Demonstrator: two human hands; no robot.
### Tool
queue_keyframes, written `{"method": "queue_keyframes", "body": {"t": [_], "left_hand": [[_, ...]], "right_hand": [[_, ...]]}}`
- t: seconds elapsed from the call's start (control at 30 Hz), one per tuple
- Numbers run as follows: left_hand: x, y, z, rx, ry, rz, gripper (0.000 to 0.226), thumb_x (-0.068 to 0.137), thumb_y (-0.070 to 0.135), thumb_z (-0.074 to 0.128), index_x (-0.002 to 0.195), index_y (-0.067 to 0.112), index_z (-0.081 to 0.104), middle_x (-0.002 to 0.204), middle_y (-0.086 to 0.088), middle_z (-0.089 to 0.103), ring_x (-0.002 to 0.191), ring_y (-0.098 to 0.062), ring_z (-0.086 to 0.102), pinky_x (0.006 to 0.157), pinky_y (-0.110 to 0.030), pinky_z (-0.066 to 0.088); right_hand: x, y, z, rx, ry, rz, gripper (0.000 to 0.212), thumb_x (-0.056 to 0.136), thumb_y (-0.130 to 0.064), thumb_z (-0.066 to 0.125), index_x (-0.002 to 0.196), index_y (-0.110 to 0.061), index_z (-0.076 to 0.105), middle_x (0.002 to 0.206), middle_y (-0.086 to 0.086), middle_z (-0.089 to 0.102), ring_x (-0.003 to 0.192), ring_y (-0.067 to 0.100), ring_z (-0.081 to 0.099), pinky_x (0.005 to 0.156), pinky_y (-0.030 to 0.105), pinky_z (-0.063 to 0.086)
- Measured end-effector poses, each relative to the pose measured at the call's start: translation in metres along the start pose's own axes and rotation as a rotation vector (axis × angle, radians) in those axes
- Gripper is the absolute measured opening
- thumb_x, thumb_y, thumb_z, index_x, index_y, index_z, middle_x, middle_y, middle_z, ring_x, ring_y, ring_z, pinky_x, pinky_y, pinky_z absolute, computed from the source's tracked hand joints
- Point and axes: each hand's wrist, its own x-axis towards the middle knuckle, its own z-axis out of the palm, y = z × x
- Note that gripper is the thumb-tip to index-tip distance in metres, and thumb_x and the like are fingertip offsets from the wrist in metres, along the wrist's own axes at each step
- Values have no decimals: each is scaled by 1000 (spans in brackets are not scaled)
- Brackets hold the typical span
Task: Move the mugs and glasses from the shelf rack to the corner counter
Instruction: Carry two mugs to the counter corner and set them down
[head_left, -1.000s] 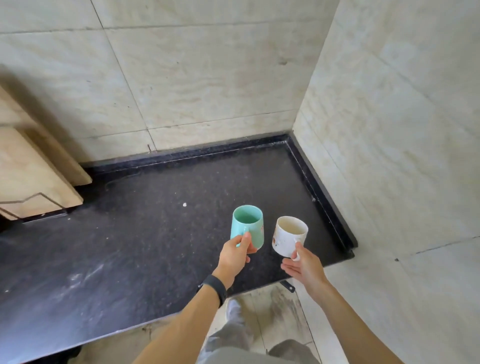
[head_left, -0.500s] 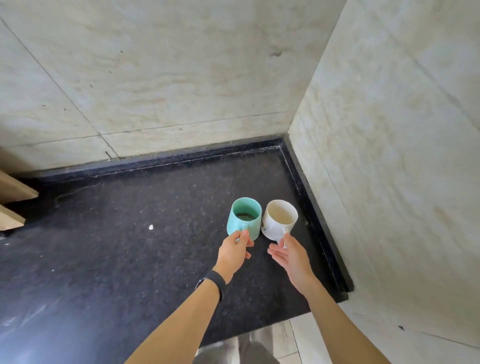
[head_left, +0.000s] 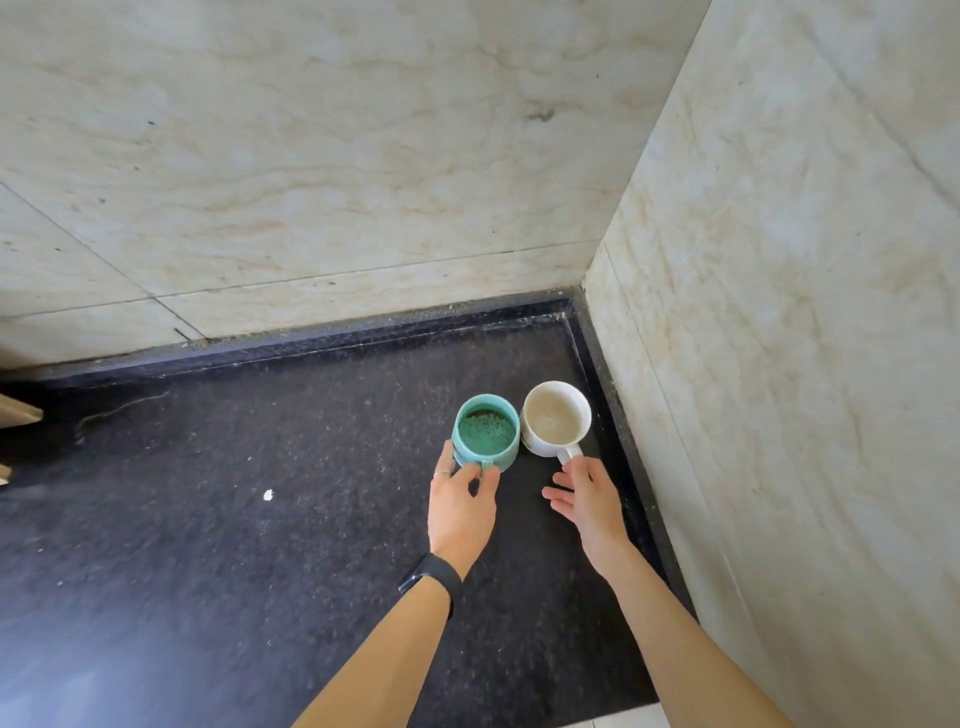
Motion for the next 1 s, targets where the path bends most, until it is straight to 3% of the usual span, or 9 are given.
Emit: {"method": "queue_keyframes", "body": {"t": [0.1, 0.2, 0.33, 0.53, 0.6, 0.73, 0.87, 0.93, 1.0], "left_hand": [[15, 12, 1, -26, 10, -2, 25, 96, 36, 60, 85, 17, 72, 163, 10, 23, 112, -13, 60, 91, -25, 45], [34, 30, 5, -48, 37, -39, 27, 97, 36, 60, 94, 15, 76, 163, 6, 24, 93, -6, 54, 83, -18, 36], [71, 51, 2, -25, 48, -8, 29, 96, 38, 59, 93, 15, 75, 163, 4, 23, 84, -9, 53, 78, -19, 35], [123, 77, -4, 51, 18, 36, 31, 97, 40, 57, 97, 15, 75, 164, 5, 23, 96, -20, 61, 80, -23, 37], [131, 79, -5, 67, 8, 36, 32, 96, 42, 57, 96, 16, 76, 164, 4, 22, 104, -23, 63, 80, -22, 37], [133, 75, -7, 73, -29, 46, 31, 96, 45, 56, 97, 21, 75, 164, 6, 22, 105, -20, 63, 82, -23, 39], [130, 76, -9, 74, -24, 49, 35, 96, 47, 56, 111, 22, 75, 163, 8, 24, 109, -18, 62, 83, -23, 40], [128, 77, -9, 83, -28, 60, 36, 97, 46, 55, 110, 19, 75, 160, 5, 33, 107, -19, 62, 82, -24, 40], [127, 78, -11, 121, -46, 86, 38, 98, 45, 53, 107, 15, 75, 145, -4, 51, 104, -22, 61, 81, -27, 44]], "right_hand": [[21, -18, -4, 47, -20, 3, 24, 105, -29, 46, 119, -13, 57, 110, 11, 66, 95, 24, 72, 87, 36, 57], [39, -30, 0, 36, -48, -11, 26, 105, -31, 45, 118, -12, 58, 110, 12, 67, 96, 23, 72, 89, 36, 57], [64, -47, 13, 57, -30, -53, 27, 105, -35, 43, 118, -15, 58, 109, 12, 68, 94, 21, 73, 88, 35, 57], [97, -78, 29, 115, -11, -80, 21, 104, -36, 45, 97, -22, 59, 107, 9, 68, 91, 17, 73, 86, 33, 58], [107, -86, 31, 126, -20, -85, 20, 103, -37, 46, 99, -23, 60, 108, 8, 68, 93, 16, 73, 87, 32, 57], [117, -87, 30, 172, -11, -66, 34, 101, -40, 50, 123, -15, 59, 113, 7, 68, 95, 15, 73, 93, 35, 57], [111, -85, 32, 152, -35, -44, 28, 100, -42, 54, 108, -18, 66, 108, 5, 70, 96, 17, 73, 93, 37, 57], [107, -82, 36, 141, -21, -53, 24, 99, -43, 55, 98, -23, 67, 105, 4, 71, 95, 16, 73, 92, 36, 58], [104, -84, 37, 121, -14, -54, 28, 98, -45, 57, 105, -21, 69, 108, 5, 71, 94, 16, 73, 90, 35, 59]]}}
